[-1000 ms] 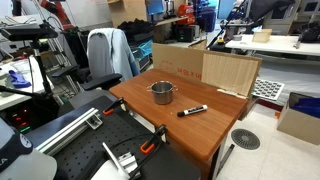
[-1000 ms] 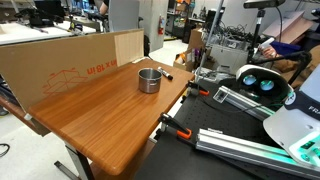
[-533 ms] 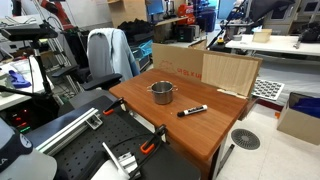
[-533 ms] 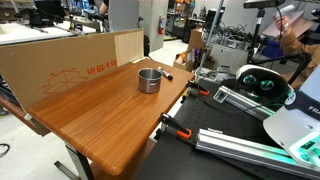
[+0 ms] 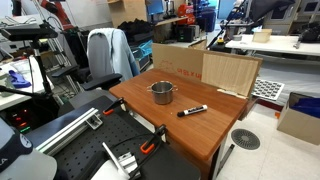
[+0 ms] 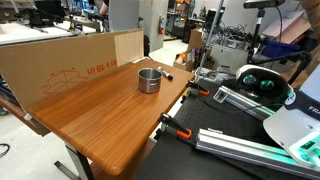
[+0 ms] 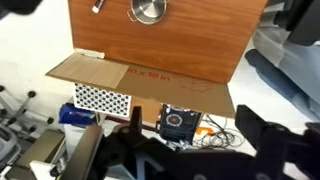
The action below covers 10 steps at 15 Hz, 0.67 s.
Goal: Pick the marker and put it in the pot
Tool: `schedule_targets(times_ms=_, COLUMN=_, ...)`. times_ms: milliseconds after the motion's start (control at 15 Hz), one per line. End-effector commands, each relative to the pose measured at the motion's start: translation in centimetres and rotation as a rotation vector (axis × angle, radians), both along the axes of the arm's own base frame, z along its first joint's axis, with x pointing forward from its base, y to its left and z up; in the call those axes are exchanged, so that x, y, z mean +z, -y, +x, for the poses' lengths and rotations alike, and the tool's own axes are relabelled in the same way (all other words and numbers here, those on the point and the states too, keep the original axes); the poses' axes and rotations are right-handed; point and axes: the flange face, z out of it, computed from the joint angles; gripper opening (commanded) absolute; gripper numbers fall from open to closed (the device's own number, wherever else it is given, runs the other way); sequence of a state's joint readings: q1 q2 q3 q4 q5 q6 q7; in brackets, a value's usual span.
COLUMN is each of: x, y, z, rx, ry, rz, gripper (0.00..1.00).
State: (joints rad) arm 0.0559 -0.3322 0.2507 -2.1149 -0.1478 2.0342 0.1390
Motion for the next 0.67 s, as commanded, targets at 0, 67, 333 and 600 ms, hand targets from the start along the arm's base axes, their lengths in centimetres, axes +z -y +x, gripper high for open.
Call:
schedule_targets(times_ms=0, x=0.1, y=0.0, z=0.0, rx=0.0, ry=-0.001, rz=0.0, gripper=1.0)
schedule_targets(times_ms=67, x=0.1, y=0.0, z=0.0, rx=0.0, ry=-0.001, rz=0.0, gripper=1.0)
schedule_targets(times_ms=333, x=-0.8, y=0.5, z=0.3, rx=-0.029, ry=0.015, rz=0.019, gripper=1.0)
schedule_targets(times_ms=600, x=-2.1, y=2.1, z=0.4, rx=-0.066, ry=0.037, rz=0.074, gripper=1.0)
